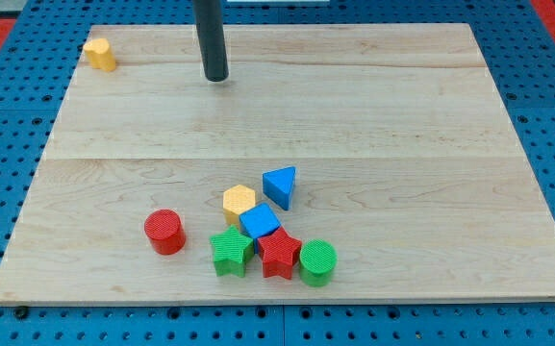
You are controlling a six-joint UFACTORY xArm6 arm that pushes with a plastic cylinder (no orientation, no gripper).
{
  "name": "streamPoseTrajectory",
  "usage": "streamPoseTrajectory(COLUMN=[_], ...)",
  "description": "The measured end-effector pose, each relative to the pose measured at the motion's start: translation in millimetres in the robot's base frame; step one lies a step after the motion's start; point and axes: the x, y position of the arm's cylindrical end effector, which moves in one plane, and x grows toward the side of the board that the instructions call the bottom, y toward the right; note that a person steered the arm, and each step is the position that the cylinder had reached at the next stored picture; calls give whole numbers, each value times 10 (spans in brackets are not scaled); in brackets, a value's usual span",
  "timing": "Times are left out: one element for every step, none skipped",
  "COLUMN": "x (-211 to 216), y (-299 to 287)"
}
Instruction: Move your arm to the right side of the green circle
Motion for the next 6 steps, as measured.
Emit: streamPoseTrajectory(x=[12,918,1827,2289,2446,2521], y=[427,1094,1676,1851,1755,1517])
